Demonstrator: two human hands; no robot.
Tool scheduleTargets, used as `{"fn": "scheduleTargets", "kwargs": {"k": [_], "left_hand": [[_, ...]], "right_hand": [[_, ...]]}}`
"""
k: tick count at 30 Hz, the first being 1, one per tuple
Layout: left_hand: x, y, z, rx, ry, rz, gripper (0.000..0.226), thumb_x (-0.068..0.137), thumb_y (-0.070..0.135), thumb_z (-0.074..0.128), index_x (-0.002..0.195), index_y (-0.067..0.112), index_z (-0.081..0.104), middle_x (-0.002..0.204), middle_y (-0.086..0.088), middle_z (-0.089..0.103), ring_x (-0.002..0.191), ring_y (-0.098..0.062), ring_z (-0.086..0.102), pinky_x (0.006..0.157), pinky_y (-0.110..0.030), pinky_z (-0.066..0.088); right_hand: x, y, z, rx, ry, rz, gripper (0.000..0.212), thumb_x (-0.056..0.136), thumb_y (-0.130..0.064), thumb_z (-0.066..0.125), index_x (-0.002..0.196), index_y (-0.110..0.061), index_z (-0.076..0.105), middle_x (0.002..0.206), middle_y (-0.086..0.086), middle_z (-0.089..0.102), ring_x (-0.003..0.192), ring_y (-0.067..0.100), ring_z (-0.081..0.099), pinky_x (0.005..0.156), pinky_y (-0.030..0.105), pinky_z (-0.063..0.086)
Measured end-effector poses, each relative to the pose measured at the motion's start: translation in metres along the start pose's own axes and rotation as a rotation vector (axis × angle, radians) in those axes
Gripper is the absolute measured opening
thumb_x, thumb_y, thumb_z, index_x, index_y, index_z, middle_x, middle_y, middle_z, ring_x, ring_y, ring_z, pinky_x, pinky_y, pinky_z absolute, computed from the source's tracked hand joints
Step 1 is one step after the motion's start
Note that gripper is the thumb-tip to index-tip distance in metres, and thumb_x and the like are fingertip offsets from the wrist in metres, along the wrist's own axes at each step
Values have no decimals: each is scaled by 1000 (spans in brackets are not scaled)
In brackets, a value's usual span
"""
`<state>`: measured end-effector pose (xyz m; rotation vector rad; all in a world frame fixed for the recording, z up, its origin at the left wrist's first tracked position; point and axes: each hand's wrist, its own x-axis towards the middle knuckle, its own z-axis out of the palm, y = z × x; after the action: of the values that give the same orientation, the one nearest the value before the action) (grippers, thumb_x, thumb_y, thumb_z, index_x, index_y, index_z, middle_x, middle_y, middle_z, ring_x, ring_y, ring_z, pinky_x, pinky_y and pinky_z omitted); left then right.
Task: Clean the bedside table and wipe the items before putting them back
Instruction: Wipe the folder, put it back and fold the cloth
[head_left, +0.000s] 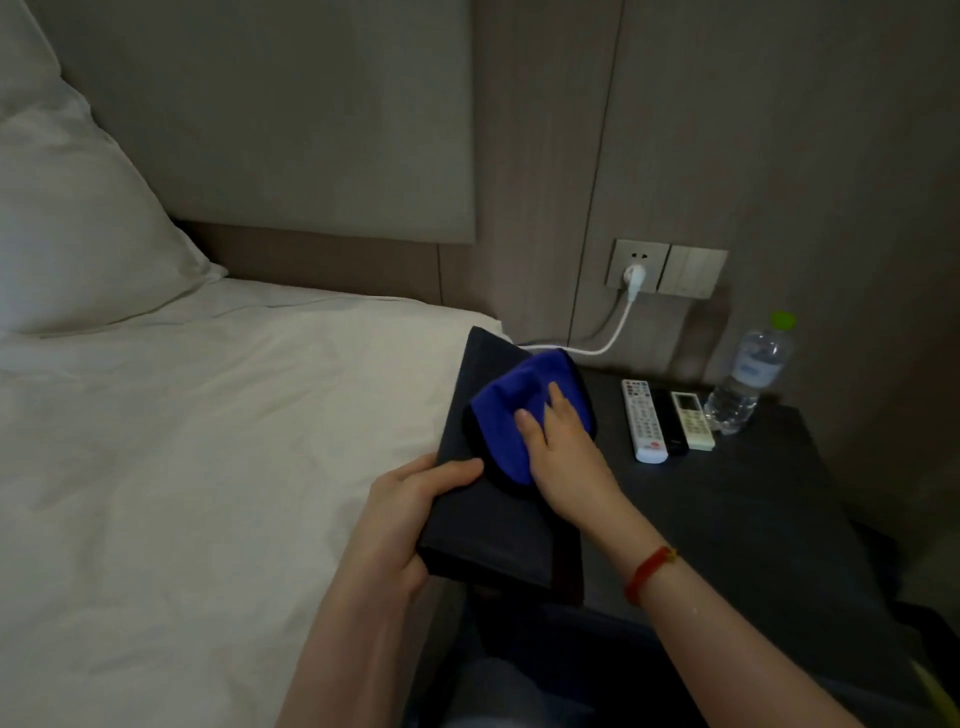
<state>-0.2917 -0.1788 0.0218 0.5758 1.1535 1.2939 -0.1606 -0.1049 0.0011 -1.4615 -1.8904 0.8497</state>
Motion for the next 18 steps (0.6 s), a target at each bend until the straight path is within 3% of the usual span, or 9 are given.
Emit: {"fn": "scheduleTargets", "kwargs": {"k": [2, 5, 8, 10, 13, 18], "left_hand": [[8, -4, 8, -35, 1, 4, 26, 73, -4, 56, 98, -5, 66, 91, -25, 69, 67, -28, 68, 57, -30, 58], [15, -13, 18, -7, -43, 36, 32, 80, -13, 41, 80, 1, 70, 75, -16, 73, 60, -22, 70, 53, -26, 58], [15, -20, 29, 112, -148, 37, 27, 73, -16, 51, 72, 2, 71, 65, -13, 72, 54, -19, 69, 47, -21, 54], [12, -22, 40, 146, -213, -4, 21, 66, -10, 62, 84, -2, 69, 72, -15, 73, 59, -21, 70, 50, -22, 55], [13, -25, 54, 182, -228, -46, 43, 54, 3, 70, 97, -3, 68, 86, -19, 73, 68, -25, 71, 61, -26, 58], [23, -33, 76, 107, -221, -42, 45, 54, 6, 69, 98, -3, 68, 86, -20, 73, 67, -25, 71, 57, -27, 58]], "right_hand": [[-17, 9, 0, -41, -45, -110, 54, 99, -34, 34, 147, -19, 14, 158, -1, 4, 145, 15, 1, 111, 22, 2], [-25, 11, -10, -90, -95, -280, 50, 99, -33, 35, 137, -39, 3, 157, -7, 4, 144, 11, -2, 111, 22, -1], [-4, 11, -33, -149, -15, -320, 51, 98, -33, 35, 143, -35, 11, 157, -6, 5, 143, 9, 0, 111, 22, 0], [15, 13, -49, -150, 87, -217, 52, 99, -34, 34, 147, -21, 17, 157, -3, 7, 144, 14, 4, 113, 26, 4], [29, 26, -68, -79, 247, 29, 53, 99, -35, 30, 147, -12, 19, 157, 5, 14, 144, 21, 11, 116, 35, 10], [0, 59, -76, 105, 276, 240, 54, 99, -34, 30, 147, -14, 16, 157, 7, 10, 144, 24, 12, 114, 34, 14]]}}
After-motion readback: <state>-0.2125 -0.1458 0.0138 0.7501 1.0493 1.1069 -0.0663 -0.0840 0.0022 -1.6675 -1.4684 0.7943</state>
